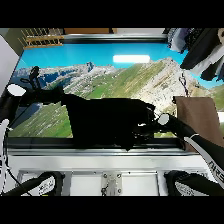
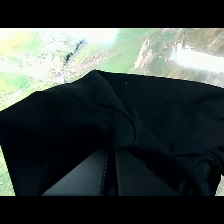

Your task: Fold the clothes and pants, and hang the long-sleeved shirts on hangers.

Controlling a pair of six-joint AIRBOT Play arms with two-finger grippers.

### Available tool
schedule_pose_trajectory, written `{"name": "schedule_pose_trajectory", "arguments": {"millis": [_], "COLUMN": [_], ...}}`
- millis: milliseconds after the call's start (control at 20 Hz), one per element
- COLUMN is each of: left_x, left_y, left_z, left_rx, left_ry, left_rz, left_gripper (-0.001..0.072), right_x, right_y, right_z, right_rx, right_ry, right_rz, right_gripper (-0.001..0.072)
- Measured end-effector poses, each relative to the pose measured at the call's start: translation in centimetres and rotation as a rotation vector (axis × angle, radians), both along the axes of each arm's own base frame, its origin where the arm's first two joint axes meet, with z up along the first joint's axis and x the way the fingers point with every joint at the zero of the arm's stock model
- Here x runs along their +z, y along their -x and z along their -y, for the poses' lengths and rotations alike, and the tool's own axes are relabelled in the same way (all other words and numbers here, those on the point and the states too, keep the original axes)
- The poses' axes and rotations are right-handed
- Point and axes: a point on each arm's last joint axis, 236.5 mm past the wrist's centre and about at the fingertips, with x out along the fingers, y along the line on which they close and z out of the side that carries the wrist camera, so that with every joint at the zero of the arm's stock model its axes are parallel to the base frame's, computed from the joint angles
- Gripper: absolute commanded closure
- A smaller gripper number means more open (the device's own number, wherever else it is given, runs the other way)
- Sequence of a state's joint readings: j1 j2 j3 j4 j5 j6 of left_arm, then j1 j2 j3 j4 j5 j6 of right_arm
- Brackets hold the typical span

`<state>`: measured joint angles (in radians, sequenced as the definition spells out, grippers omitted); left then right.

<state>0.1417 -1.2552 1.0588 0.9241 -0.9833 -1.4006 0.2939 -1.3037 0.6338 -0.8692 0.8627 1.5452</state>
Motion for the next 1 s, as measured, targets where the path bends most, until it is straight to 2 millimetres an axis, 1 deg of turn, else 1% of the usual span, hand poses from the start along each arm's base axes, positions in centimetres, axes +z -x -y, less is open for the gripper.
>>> {"name": "schedule_pose_trajectory", "arguments": {"millis": [100, 150, 200, 300, 350, 400, 450, 500, 550, 650, 700, 750, 850, 900, 1000], "left_x": [0.0, 0.0, 0.0, 0.4, 1.1, 2.2, 3.8, 5.9, 8.6, 15.3, 18.7, 22.5, 29.3, 32.5, 38.3], "left_y": [0.0, 0.0, 0.0, 0.0, -0.1, -0.1, -0.3, -0.4, -0.3, 0.5, 1.2, 2.3, 5.2, 7.0, 11.3], "left_z": [0.0, 0.0, 0.0, -0.5, -1.0, -1.8, -2.7, -3.6, -4.5, -5.4, -5.4, -5.1, -4.0, -3.3, -1.6], "left_rx": [0.000, 0.000, 0.000, 0.010, 0.025, 0.042, 0.064, 0.085, 0.107, 0.136, 0.140, 0.143, 0.137, 0.130, 0.113], "left_ry": [0.000, 0.000, 0.000, -0.002, -0.005, -0.011, -0.020, -0.029, -0.038, -0.061, -0.076, -0.092, -0.121, -0.136, -0.162], "left_rz": [0.000, 0.000, -0.001, 0.010, 0.028, 0.057, 0.098, 0.146, 0.204, 0.350, 0.426, 0.513, 0.678, 0.763, 0.921], "left_gripper": [0.0694, 0.0694, 0.0694, 0.0694, 0.0694, 0.0695, 0.0694, 0.0694, 0.0694, 0.0694, 0.0694, 0.0694, 0.0694, 0.0694, 0.0694], "right_x": [-0.3, -0.5, -0.3, 1.2, 2.4, 4.3, 6.6, 9.3, 12.7, 20.7, 25.4, 29.7, 38.8, 43.2, 50.9], "right_y": [0.0, 0.0, -0.4, -1.6, -2.4, -3.7, -4.9, -6.2, -7.6, -9.8, -10.4, -10.5, -9.6, -8.6, -6.0], "right_z": [-1.1, -1.4, -1.7, -1.9, -1.5, -0.6, 0.6, 2.1, 4.0, 7.7, 9.4, 10.7, 12.9, 13.6, 14.4], "right_rx": [0.002, 0.013, 0.017, 0.021, 0.030, 0.048, 0.061, 0.074, 0.076, 0.040, 0.012, -0.016, -0.074, -0.106, -0.166], "right_ry": [-0.013, -0.015, -0.020, -0.041, -0.043, -0.036, -0.022, 0.000, 0.031, 0.089, 0.119, 0.145, 0.195, 0.218, 0.245], "right_rz": [0.014, 0.019, 0.039, 0.080, 0.107, 0.157, 0.209, 0.272, 0.353, 0.535, 0.644, 0.746, 0.967, 1.083, 1.301], "right_gripper": [0.0693, 0.0693, 0.0694, 0.0694, 0.0694, 0.0694, 0.0694, 0.0694, 0.0694, 0.0694, 0.0694, 0.0694, 0.0694, 0.0694, 0.0694]}}
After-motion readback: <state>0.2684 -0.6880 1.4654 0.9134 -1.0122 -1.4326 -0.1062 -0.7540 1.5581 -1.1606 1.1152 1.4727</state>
